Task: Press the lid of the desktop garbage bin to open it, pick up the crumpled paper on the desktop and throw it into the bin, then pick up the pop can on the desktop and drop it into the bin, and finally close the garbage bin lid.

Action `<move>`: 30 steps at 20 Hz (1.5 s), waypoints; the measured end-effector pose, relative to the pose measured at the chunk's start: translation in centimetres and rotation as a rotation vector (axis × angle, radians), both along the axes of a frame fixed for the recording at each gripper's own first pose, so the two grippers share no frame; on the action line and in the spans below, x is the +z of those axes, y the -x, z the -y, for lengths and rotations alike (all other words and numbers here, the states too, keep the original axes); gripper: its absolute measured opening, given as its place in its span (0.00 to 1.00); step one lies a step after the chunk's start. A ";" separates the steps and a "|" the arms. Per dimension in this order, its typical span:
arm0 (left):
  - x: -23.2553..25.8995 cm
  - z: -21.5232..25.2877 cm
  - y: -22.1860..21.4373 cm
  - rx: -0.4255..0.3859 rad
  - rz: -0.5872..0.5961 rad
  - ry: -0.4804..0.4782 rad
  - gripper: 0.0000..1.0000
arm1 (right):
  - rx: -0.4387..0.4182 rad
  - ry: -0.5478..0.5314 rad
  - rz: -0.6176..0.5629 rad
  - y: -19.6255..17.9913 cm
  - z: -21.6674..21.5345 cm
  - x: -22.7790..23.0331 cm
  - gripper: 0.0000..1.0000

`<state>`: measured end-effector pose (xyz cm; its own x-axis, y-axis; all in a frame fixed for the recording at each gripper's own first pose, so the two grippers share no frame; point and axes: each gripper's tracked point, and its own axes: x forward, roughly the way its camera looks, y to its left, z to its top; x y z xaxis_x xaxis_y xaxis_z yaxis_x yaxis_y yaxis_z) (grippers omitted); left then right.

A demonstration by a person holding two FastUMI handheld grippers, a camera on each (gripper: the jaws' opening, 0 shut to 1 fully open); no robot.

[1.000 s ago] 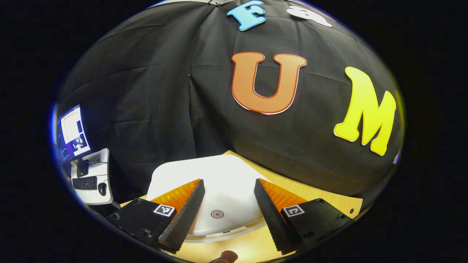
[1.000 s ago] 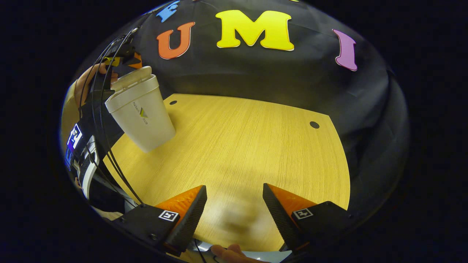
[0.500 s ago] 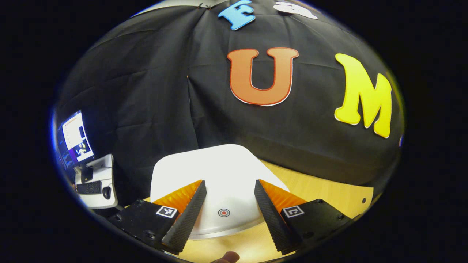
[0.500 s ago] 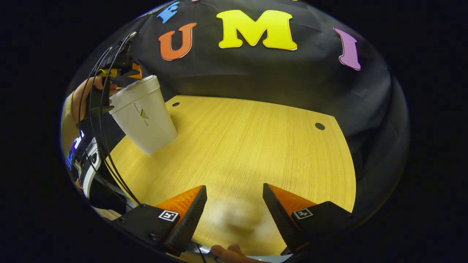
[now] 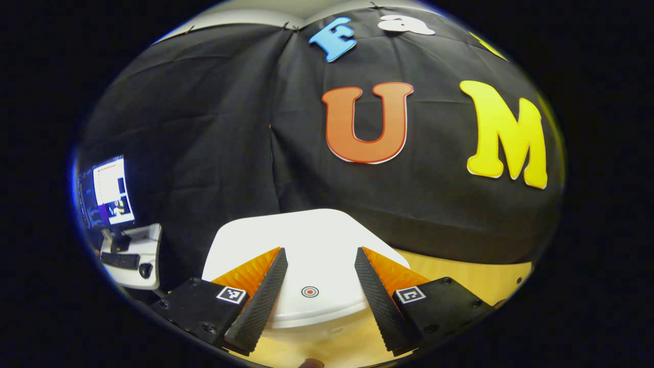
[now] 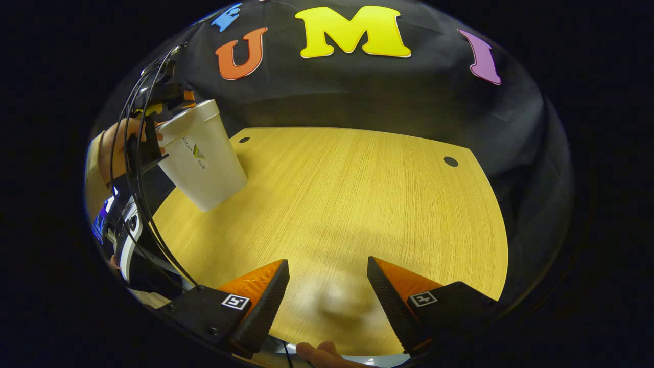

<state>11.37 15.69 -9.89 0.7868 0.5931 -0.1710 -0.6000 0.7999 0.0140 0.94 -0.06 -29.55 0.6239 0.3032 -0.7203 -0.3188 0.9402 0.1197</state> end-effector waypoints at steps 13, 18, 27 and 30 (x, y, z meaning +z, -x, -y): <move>3.8 0.8 0.7 -0.158 0.057 -0.114 0.96 | -0.052 0.015 0.037 -0.9 0.2 3.5 0.97; 8.4 4.1 3.9 -0.293 0.092 -0.112 0.96 | -0.133 -0.072 0.083 -1.8 -0.1 7.7 0.96; 6.3 8.9 11.8 -0.476 0.070 0.015 0.96 | -0.148 -0.020 0.405 -3.2 -1.4 17.7 0.97; 5.4 10.2 13.5 -0.494 0.083 0.059 0.96 | -0.194 -0.039 0.472 -2.5 -2.5 20.0 0.97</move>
<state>-2.08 5.45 -4.45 0.9835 0.1372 -0.1179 -0.1463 0.9866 -0.0717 3.43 2.41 -9.53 0.9260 0.1701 -0.3370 -0.1661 0.9853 0.0408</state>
